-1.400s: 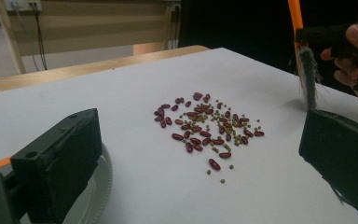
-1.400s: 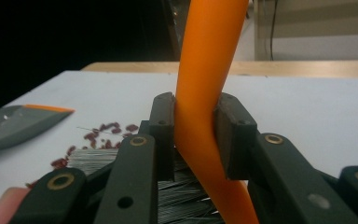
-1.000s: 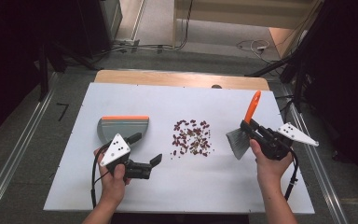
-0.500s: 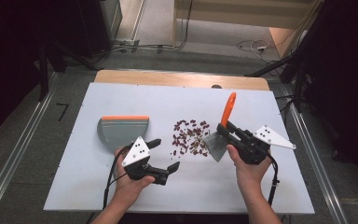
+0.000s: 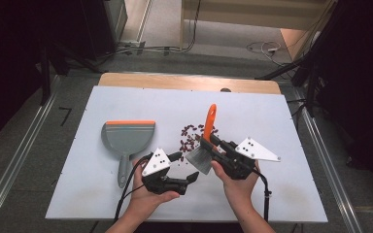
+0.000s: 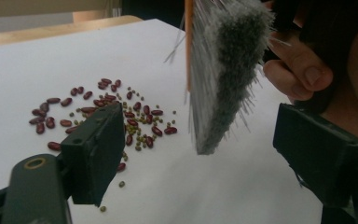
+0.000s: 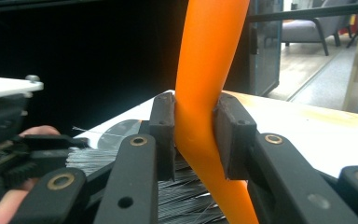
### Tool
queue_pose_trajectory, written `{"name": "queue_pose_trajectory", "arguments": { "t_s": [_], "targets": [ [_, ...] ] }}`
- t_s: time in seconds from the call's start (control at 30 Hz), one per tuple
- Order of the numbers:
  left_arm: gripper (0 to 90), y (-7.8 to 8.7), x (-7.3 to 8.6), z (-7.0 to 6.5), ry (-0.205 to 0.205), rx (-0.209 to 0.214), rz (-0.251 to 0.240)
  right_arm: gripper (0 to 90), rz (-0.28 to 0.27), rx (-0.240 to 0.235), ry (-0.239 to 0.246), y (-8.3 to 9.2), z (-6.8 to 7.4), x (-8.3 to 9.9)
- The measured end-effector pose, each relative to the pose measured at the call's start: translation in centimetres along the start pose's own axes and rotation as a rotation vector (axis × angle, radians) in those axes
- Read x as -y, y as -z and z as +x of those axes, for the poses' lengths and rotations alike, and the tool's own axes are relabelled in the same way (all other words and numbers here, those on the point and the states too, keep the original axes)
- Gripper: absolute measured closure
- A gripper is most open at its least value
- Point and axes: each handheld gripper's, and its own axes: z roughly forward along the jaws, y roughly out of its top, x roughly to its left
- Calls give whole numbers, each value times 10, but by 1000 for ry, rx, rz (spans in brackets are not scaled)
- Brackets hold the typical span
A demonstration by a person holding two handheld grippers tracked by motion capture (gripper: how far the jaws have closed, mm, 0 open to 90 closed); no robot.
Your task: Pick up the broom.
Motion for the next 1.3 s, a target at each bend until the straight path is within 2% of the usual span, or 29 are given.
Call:
{"name": "queue_pose_trajectory", "arguments": {
  "t_s": [0.13,0.2,0.23,0.27,0.47,0.57,0.67,0.77,0.8,0.83,0.9,0.93,0.97,1.0,1.03,1.07,1.13,1.17,1.2,1.3],
  "targets": [
    [241,-4,1,-4,9,-13,16,691,-1,-10,12,-4,9,2],
    [336,-5,1,-5,15,-15,15,691,-3,-16,22,-6,18,3],
    [336,-6,1,-6,13,-17,17,691,-3,-16,22,-6,18,3],
    [434,-6,2,-7,14,-24,24,691,-8,-19,27,-7,22,3],
    [760,-5,3,-6,33,-3,20,691,-17,-6,33,-6,26,3],
    [827,-3,2,-3,44,13,26,691,-18,-6,27,-6,27,4],
    [845,-2,2,-1,42,21,31,690,-15,-10,30,-6,27,4],
    [857,1,1,3,30,33,44,662,10,-66,29,-9,21,1],
    [857,2,0,4,22,38,47,662,10,-66,29,-9,21,1],
    [859,3,-1,6,19,40,51,574,13,-119,28,-8,15,-2],
    [860,7,-2,11,11,47,54,516,24,-167,39,-5,9,-5],
    [860,9,-2,13,11,52,54,516,24,-167,39,-5,9,-5],
    [860,12,-3,18,7,78,49,476,45,-240,40,-4,1,-8],
    [860,12,-3,18,7,78,49,476,45,-240,40,-4,1,-8],
    [860,14,-4,20,-4,87,50,472,66,-307,34,-3,-7,-10],
    [860,18,-5,23,-13,117,41,465,87,-327,30,-3,-10,-10],
    [860,20,-6,24,-19,130,36,447,126,-366,23,-5,-17,-10],
    [860,22,-6,26,-25,142,36,447,126,-366,23,-5,-17,-10],
    [860,24,-7,27,-28,156,34,450,150,-418,10,-6,-22,-9],
    [860,27,-8,29,-39,207,24,451,160,-455,0,-7,-26,-6]
  ]
}}
